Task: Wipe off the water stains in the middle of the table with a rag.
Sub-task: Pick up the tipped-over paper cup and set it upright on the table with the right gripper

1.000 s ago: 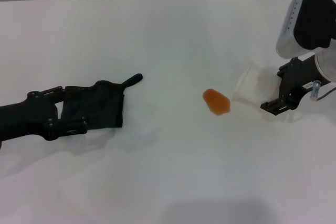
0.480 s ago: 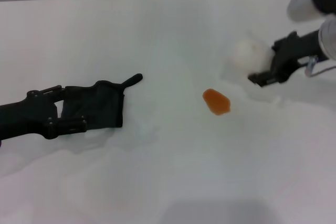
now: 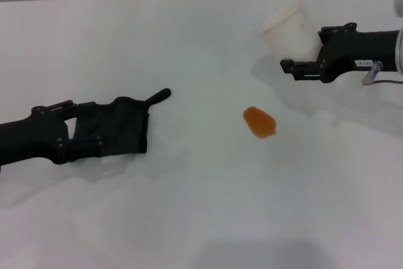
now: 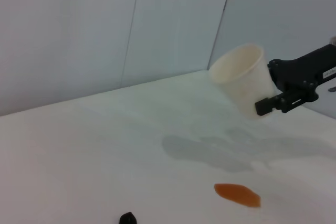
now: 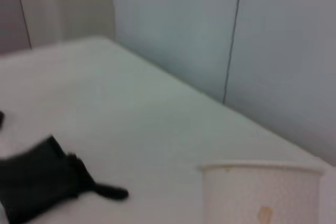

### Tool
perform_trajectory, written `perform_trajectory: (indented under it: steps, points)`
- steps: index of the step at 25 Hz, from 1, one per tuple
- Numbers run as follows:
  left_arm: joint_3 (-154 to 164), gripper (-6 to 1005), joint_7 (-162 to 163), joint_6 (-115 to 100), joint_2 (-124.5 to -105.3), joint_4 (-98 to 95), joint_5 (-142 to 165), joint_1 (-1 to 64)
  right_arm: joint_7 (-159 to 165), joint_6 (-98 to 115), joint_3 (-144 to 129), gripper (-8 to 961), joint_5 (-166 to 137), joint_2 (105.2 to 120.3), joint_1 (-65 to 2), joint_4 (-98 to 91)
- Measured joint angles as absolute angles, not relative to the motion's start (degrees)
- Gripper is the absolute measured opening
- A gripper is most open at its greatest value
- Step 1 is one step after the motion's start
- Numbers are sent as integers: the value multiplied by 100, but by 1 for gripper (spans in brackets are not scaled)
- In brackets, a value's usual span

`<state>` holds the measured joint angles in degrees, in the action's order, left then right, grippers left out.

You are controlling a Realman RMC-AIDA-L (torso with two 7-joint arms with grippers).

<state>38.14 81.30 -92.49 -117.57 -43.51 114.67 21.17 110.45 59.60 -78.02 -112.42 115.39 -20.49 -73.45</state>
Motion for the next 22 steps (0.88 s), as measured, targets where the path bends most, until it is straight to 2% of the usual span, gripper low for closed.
perform_trajectory:
  steps: [9, 22]
  points:
    - [3814, 874, 8171, -9242, -11734, -4351, 11471, 2152, 8768, 5922, -7557, 656, -8946, 11517, -1641, -6373]
    - [3804, 874, 8191, -9174, -11739, -4351, 11479, 2178, 5449, 6355, -7650, 655, -7303, 11516, -1621, -4456]
